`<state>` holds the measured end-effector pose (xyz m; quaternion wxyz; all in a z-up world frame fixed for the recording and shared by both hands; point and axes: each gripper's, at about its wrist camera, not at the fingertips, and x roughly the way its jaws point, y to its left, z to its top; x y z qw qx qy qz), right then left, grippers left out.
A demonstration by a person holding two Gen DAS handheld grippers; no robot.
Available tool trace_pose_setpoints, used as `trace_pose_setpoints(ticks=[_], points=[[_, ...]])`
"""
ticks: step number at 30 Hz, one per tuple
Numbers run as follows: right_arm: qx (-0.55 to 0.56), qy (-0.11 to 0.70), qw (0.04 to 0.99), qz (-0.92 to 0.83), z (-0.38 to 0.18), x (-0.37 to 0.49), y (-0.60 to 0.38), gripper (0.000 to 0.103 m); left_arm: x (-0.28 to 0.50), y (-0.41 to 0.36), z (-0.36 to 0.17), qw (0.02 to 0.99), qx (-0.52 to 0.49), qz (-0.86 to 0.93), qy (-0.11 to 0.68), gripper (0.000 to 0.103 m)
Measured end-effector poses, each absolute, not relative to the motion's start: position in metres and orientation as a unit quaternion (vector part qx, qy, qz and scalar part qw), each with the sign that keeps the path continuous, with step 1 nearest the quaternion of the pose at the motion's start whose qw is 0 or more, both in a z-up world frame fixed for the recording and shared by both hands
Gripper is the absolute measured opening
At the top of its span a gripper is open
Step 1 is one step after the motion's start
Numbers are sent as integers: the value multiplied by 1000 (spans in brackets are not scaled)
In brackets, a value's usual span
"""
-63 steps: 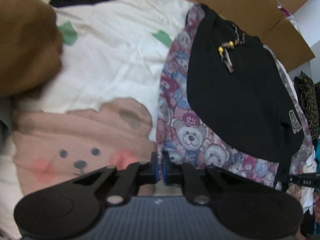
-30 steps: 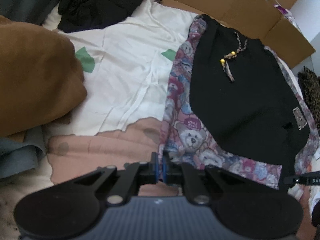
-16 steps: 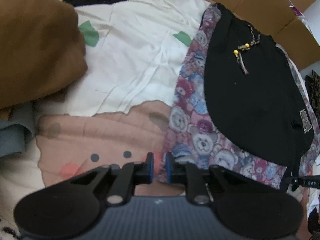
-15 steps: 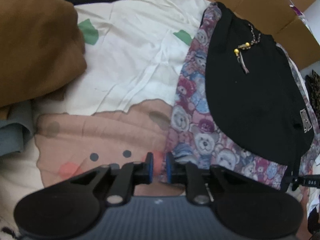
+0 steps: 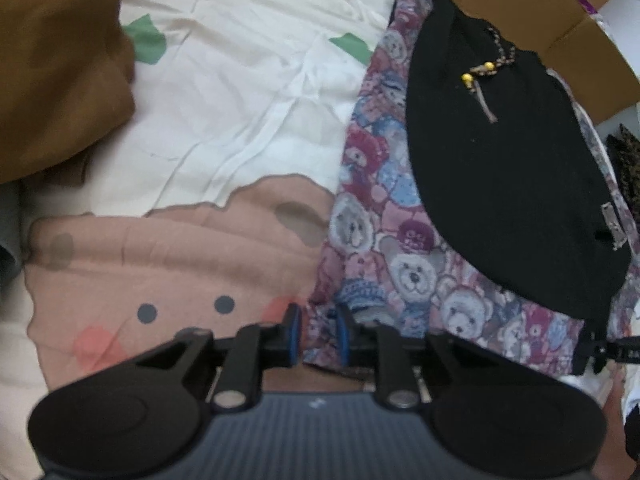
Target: Fold clothes
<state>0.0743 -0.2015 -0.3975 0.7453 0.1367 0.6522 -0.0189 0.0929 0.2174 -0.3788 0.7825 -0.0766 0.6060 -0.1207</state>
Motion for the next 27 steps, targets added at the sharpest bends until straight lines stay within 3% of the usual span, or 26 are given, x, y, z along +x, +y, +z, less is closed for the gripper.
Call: trace_pose_setpoints(ticks=[3,7,9,10,11,13,15,27], points=[[143,651,745,-17,-402,72,-206,0,93,221,-378,777,-85,-125,612,19],[177,644,744,-28,-403,71,-213,4,92,222,-383,768,-104,-130,619,31],[190,638,746,-26,-402,69,-215,7,90,220,-383,767,-101,-135,619,30],[194,636,747,-21,-402,69,-215,9,89,218,-383,768,-97,-136,619,22],[198,634,747,-18,-401,69,-215,11,88,220,-380,769,-99,-132,617,5],[205,631,748,-12,-400,69,-214,9,86,222,-375,772,-103,-126,614,5],[212,627,750,-6,-399,69,-213,0,88,225,-367,778,-95,-121,609,4],[217,633,742,40,-402,70,-193,0,97,244,-335,804,-56,-91,586,4]])
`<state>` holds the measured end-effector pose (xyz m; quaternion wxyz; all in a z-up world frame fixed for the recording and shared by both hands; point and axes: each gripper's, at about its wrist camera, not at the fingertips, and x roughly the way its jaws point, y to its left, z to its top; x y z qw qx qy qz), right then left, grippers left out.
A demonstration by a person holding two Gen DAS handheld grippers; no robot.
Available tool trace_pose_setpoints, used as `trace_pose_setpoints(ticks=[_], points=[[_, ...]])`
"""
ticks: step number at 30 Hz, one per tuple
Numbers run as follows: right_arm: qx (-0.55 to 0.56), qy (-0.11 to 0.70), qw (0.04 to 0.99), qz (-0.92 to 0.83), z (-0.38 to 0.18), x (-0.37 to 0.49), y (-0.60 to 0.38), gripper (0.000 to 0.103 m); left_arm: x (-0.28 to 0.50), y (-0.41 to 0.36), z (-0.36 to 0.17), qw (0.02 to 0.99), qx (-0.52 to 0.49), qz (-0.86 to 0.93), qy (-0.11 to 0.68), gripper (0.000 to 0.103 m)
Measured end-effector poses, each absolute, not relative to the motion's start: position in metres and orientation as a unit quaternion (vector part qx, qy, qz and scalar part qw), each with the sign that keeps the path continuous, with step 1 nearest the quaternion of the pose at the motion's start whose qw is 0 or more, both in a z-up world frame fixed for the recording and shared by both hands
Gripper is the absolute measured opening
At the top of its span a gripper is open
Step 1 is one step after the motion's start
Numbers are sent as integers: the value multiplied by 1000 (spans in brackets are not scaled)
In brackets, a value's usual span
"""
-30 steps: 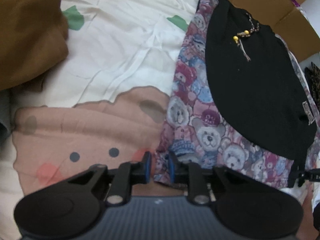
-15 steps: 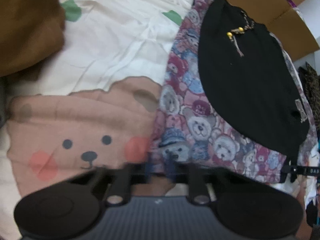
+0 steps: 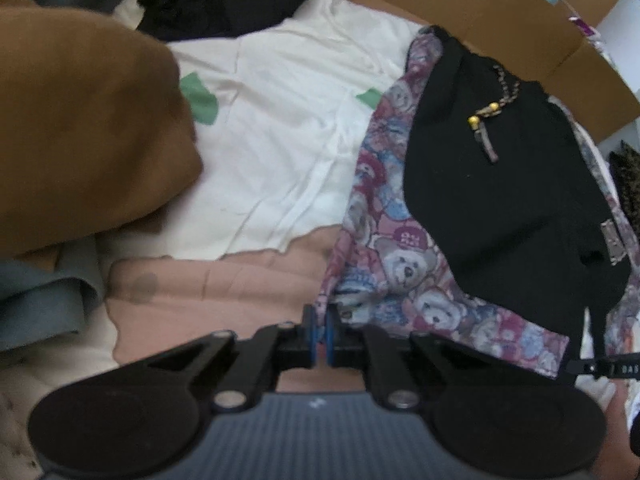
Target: Fold clothes
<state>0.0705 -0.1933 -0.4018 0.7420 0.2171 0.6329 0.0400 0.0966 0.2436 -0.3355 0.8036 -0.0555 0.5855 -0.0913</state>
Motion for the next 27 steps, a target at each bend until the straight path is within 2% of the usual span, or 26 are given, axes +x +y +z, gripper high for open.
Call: trace_pose_setpoints(ticks=[6,8,10,11,12,14,27], points=[[214,648,731,14,-408,73,-191,2,94,243,-364,786,-42,-80,611,5],[209,651,730,10,-406,82,-186,5,95,244,-361,785,-37,-73,614,15],[205,650,731,15,-396,84,-187,5,96,246,-353,788,-35,-66,611,18],[201,648,734,21,-390,85,-189,9,97,246,-348,790,-34,-62,608,23],[197,646,737,26,-383,86,-192,20,101,246,-345,793,-37,-65,604,25],[191,637,746,32,-369,89,-196,34,108,244,-338,799,-45,-70,595,29],[173,573,801,-4,-308,121,-241,36,172,215,-325,824,-63,-110,552,29]])
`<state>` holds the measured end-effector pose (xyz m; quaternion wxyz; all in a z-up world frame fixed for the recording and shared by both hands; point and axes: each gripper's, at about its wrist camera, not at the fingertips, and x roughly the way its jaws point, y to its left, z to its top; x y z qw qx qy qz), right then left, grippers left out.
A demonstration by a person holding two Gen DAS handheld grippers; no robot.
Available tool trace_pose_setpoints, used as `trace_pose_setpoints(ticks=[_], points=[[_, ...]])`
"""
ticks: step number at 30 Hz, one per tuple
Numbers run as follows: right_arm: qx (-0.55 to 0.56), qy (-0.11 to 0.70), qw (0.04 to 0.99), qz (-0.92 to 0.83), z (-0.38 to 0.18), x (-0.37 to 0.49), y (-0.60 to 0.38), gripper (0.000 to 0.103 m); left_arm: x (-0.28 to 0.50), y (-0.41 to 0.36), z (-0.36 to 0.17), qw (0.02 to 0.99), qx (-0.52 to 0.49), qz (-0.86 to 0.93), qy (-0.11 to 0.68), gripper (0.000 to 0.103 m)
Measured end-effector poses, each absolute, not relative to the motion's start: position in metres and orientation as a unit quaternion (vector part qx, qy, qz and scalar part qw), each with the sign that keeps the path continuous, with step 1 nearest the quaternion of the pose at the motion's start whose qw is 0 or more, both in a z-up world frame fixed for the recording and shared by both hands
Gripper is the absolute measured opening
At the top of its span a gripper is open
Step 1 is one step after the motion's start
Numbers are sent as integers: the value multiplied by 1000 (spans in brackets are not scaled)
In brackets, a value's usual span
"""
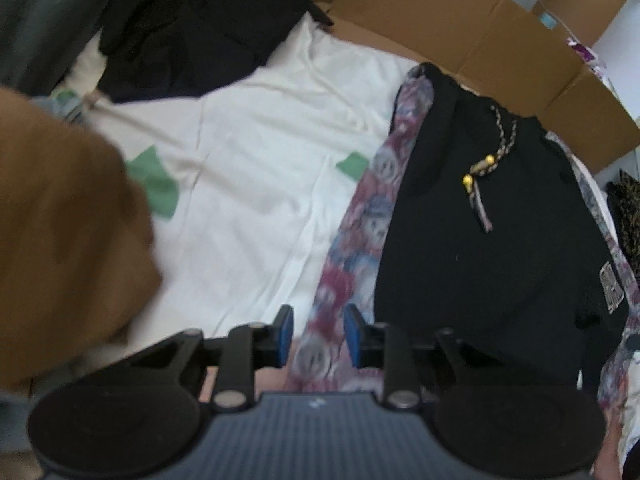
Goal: Fold clothes
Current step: 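Open both tools to release the trousers and hold them above the garment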
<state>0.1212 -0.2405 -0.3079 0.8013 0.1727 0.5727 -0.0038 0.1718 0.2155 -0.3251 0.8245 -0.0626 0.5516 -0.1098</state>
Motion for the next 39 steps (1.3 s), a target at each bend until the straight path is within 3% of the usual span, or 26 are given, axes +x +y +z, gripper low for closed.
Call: trace_pose_setpoints(ticks=[26,39], points=[[142,526,831,-112,-302,130,-306,36,301,174,-350,854,-100,-154,487,27],[132,538,825,-108,-311,129,-293,36,314,121,-376,838,-40,-204,504,30]])
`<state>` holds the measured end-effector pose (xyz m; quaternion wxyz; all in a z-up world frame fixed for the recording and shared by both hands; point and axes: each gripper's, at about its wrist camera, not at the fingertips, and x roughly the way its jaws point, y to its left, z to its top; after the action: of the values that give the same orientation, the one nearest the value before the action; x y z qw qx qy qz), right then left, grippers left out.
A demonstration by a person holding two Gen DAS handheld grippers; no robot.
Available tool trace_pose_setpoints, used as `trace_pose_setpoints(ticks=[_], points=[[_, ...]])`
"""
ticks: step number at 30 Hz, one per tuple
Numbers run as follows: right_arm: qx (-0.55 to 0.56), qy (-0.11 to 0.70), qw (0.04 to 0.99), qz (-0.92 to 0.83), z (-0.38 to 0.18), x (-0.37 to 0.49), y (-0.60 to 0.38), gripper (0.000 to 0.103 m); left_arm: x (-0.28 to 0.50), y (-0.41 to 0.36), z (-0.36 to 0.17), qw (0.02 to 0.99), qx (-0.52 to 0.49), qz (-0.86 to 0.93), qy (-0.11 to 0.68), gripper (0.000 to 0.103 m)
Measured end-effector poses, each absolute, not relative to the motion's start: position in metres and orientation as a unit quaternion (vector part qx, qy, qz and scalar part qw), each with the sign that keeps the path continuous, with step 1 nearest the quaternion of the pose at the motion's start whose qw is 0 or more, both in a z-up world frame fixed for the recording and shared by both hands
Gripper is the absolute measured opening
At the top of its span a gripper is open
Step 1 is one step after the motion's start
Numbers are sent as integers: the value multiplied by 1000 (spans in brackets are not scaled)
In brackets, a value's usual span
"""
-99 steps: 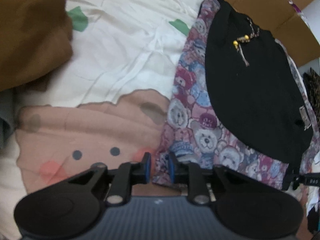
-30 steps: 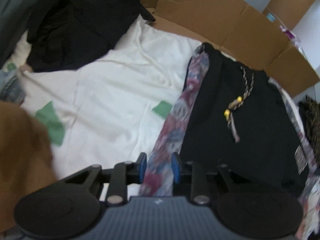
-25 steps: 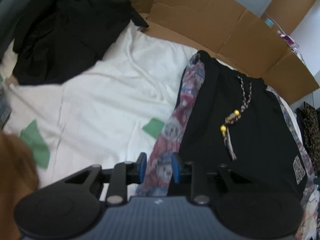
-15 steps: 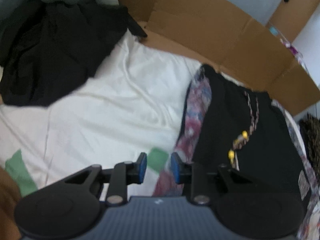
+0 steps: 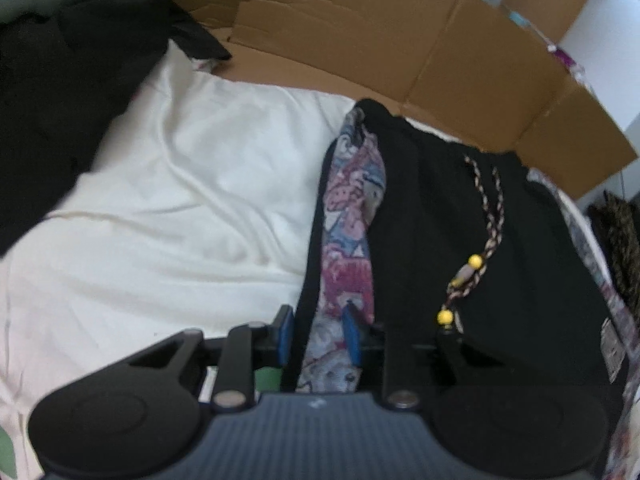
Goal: Fold clothes
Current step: 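Open both tools to release the trousers and hold them above the garment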
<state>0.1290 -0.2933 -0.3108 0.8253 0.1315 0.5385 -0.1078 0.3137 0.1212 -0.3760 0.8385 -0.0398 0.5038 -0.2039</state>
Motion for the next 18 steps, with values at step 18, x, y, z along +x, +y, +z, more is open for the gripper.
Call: trace_pose_setpoints(ticks=[18], points=[[116,552,818,-115,-324,122,-300,37,323,136,-363,850,1,-186,493,2]])
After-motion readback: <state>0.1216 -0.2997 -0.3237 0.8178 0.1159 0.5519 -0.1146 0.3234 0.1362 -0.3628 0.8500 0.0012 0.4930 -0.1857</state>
